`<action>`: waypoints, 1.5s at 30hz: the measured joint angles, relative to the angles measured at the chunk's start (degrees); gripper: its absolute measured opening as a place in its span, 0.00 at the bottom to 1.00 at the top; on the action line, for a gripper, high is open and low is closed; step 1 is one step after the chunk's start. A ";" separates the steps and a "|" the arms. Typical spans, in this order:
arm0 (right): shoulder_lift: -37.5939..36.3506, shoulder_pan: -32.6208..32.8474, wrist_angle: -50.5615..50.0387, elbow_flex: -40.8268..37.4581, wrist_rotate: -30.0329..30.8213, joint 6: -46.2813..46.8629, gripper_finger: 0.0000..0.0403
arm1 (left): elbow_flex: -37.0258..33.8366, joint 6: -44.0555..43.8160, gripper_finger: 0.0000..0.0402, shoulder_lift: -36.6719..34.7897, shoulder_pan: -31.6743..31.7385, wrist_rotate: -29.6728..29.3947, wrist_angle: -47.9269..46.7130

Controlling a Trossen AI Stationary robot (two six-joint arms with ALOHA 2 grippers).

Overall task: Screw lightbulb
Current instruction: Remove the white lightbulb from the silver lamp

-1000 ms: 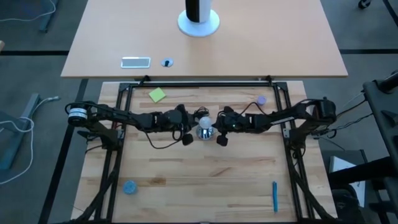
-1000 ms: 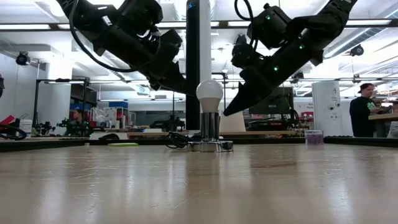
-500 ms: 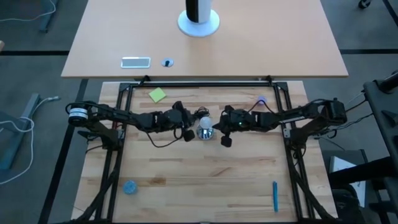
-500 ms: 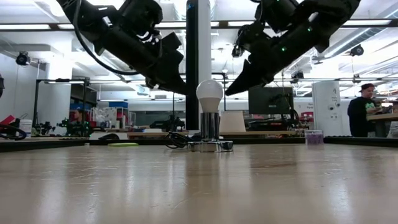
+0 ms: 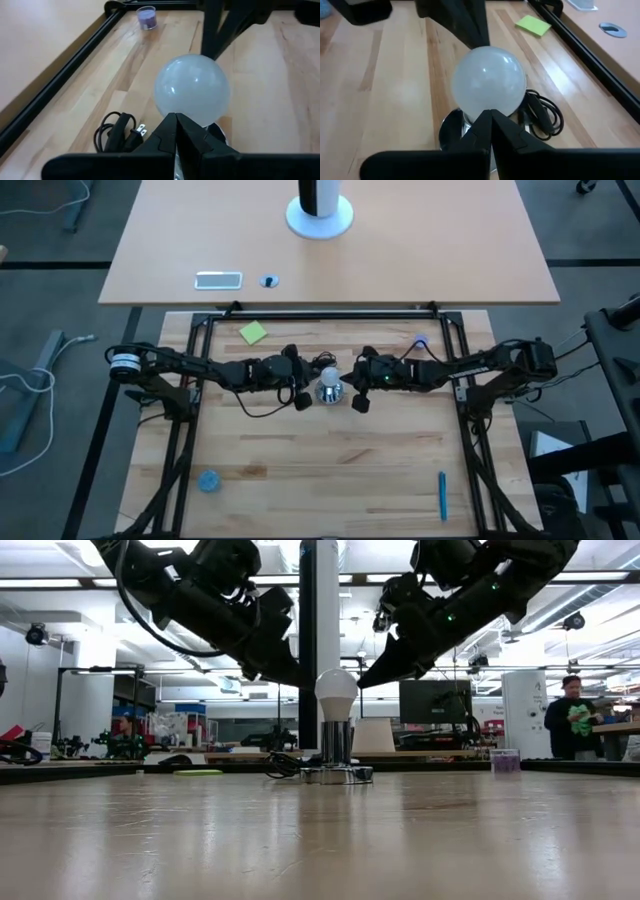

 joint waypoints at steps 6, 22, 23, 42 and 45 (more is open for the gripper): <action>0.07 -0.03 -0.07 0.00 1.66 0.39 0.00 | 0.00 0.00 0.00 -0.03 -0.22 1.37 0.04; -1.72 -0.09 -3.43 0.00 4.12 1.05 0.00 | 0.00 -4.28 0.00 -0.55 -1.22 -2.11 -6.51; -1.93 -0.09 -3.71 0.00 3.98 1.08 0.00 | 0.00 -4.67 0.00 -0.61 -1.22 -3.31 -7.00; -0.35 -0.21 1.36 0.00 0.97 1.06 0.00 | 0.00 -0.40 0.00 0.21 -0.37 -1.90 0.97; -0.29 -0.30 1.25 0.00 1.87 1.05 0.00 | 0.00 -0.17 0.00 0.17 -0.54 0.13 0.92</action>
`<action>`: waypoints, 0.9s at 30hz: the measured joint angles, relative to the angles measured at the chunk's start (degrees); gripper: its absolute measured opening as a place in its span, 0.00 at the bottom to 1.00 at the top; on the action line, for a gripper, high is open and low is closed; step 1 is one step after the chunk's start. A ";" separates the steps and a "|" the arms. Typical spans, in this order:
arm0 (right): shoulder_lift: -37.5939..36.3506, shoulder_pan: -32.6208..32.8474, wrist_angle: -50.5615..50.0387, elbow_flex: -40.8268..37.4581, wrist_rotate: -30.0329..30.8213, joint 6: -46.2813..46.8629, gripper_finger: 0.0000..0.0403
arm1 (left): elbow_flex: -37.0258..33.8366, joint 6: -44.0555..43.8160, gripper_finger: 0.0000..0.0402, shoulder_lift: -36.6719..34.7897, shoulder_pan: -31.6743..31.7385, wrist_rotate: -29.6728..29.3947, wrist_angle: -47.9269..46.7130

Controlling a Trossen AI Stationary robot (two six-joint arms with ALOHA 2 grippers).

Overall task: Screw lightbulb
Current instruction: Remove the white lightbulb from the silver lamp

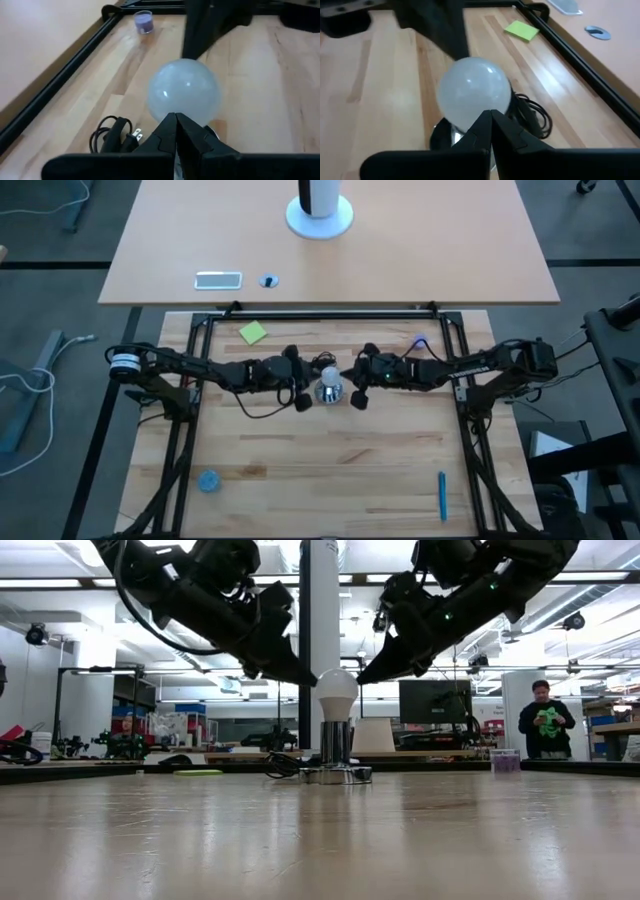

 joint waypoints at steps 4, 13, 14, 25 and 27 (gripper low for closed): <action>0.00 -0.08 -0.25 0.00 2.34 0.68 0.00 | 0.02 -0.24 0.00 -0.06 -0.16 0.26 -0.83; -1.75 -0.03 -5.19 0.00 3.49 0.38 0.00 | 0.00 -1.73 0.00 0.00 -0.12 -2.09 -3.39; -2.13 -0.03 -5.83 0.00 3.49 0.37 0.00 | 0.00 -1.64 0.00 0.00 -0.12 -2.98 -3.38; -2.47 -0.03 -3.97 0.00 -3.31 -0.22 0.00 | 0.00 -1.29 0.00 0.37 0.41 -7.13 -1.66; -1.71 -0.08 -3.06 0.00 -3.50 -0.18 0.00 | 0.00 -1.29 0.00 0.37 0.43 -6.20 -1.36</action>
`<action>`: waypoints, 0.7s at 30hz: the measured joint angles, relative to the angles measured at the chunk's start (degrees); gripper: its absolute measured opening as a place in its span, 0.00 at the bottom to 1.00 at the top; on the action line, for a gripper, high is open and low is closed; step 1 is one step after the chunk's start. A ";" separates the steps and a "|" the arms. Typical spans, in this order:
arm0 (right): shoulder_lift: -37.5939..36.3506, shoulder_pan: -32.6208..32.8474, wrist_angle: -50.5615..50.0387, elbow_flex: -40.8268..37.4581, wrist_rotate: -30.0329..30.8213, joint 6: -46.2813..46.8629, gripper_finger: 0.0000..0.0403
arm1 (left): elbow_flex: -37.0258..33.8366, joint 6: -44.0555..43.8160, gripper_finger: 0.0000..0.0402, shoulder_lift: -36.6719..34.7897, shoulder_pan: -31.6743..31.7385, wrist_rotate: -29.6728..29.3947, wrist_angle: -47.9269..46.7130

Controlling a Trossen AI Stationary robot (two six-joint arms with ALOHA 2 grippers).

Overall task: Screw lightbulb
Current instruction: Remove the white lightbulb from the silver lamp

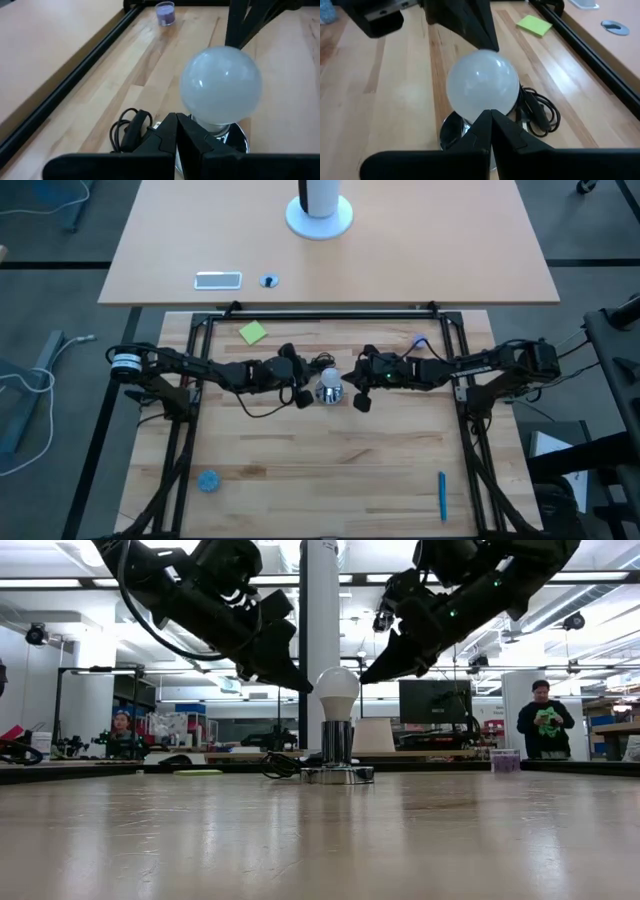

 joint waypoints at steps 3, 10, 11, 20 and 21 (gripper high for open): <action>0.75 -0.01 1.28 0.00 0.03 0.01 0.00 | 0.00 0.00 0.00 0.00 -0.14 1.57 -0.05; 1.14 -0.40 1.72 0.00 4.41 0.22 0.00 | 0.00 -0.02 0.00 -0.07 -0.86 7.60 0.05; 1.14 -0.52 1.92 0.00 4.99 0.47 0.00 | 0.00 -0.02 0.00 -0.07 -1.11 7.67 0.06; -0.22 -0.64 -1.93 0.02 5.48 0.71 0.00 | 0.00 -0.72 0.00 -0.07 -1.25 5.37 -0.78; -0.69 -0.61 -3.30 0.02 5.44 0.71 0.00 | 0.00 -1.04 0.00 -0.07 -1.25 4.23 -1.18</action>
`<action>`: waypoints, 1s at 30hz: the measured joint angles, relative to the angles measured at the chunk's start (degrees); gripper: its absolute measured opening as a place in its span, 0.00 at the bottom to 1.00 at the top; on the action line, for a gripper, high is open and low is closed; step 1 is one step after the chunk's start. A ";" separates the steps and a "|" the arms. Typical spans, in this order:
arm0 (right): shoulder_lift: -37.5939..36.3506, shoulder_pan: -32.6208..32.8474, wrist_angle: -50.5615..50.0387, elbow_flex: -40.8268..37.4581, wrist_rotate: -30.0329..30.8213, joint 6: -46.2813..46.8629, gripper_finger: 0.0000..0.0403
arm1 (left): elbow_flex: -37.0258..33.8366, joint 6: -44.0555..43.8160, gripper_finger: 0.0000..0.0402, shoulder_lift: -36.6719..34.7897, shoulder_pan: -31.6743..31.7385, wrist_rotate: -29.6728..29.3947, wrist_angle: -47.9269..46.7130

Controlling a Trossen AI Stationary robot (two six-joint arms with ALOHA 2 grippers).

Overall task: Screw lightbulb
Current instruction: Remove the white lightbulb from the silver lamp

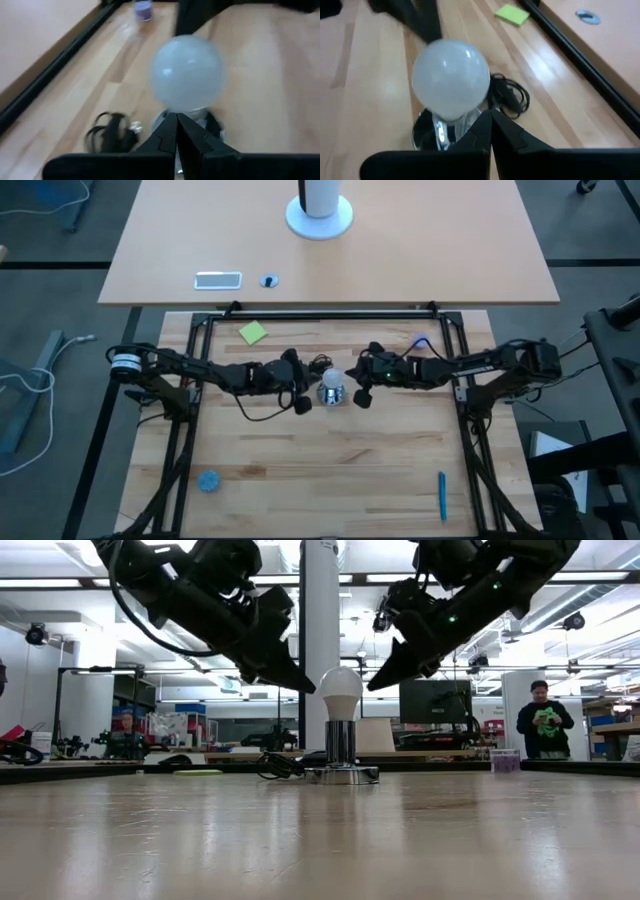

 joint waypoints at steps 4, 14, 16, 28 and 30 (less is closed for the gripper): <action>-2.05 0.00 -2.96 0.00 -3.80 0.23 0.00 | 0.00 -0.47 0.00 0.00 0.05 -6.47 -0.76; -0.35 0.13 1.56 0.00 -8.96 0.03 0.00 | 0.00 1.26 0.00 0.24 0.11 -5.89 3.01; -0.06 0.13 1.90 0.00 -8.65 0.02 0.00 | 0.00 1.26 0.00 0.24 0.11 -3.57 3.27; 0.96 -0.04 2.99 0.00 -2.66 0.09 0.00 | 0.00 1.42 0.00 0.28 -0.40 0.60 3.15; 0.96 -0.02 3.17 0.00 -1.41 0.25 0.00 | 0.00 1.59 0.00 0.22 -0.63 0.70 2.67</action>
